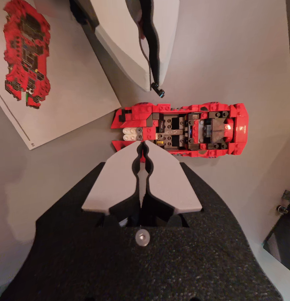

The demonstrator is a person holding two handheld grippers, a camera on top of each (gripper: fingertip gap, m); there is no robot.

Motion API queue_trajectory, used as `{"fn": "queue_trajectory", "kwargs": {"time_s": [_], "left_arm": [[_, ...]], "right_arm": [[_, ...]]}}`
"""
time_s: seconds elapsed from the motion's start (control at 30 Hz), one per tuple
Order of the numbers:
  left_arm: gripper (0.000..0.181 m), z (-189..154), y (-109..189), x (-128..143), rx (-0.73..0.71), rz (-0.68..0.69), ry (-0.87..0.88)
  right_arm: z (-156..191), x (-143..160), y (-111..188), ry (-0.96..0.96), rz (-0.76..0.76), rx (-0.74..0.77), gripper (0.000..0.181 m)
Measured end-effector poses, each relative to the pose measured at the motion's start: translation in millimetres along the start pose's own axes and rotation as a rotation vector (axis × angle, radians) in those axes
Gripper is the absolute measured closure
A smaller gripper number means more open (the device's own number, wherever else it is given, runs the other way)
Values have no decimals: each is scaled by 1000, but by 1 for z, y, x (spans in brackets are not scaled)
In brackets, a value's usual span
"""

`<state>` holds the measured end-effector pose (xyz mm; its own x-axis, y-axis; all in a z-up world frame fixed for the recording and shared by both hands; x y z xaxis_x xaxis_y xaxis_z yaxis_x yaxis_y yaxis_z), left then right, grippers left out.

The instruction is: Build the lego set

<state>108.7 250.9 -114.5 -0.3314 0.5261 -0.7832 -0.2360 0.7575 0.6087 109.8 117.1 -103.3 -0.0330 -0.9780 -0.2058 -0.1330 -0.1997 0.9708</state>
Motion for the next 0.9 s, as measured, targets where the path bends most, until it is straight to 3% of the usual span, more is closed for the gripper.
{"fn": "queue_trajectory", "kwargs": {"time_s": [0.9], "left_arm": [[175,3,-1,7,64,0,36]], "right_arm": [[-2,-13,-6,-46,229,-31,181]]}}
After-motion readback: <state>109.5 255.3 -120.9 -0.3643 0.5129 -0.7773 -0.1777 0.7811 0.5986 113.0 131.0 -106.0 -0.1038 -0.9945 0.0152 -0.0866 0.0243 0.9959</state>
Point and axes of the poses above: each gripper's, where its closed fingertips meet, y back along the fingers, x out of its underside, z = x × y across the jaws, the point moved 7 cm from there along y, back along the fingers, and after that the axes turned 14 degrees about z, right-handed, at the moved point
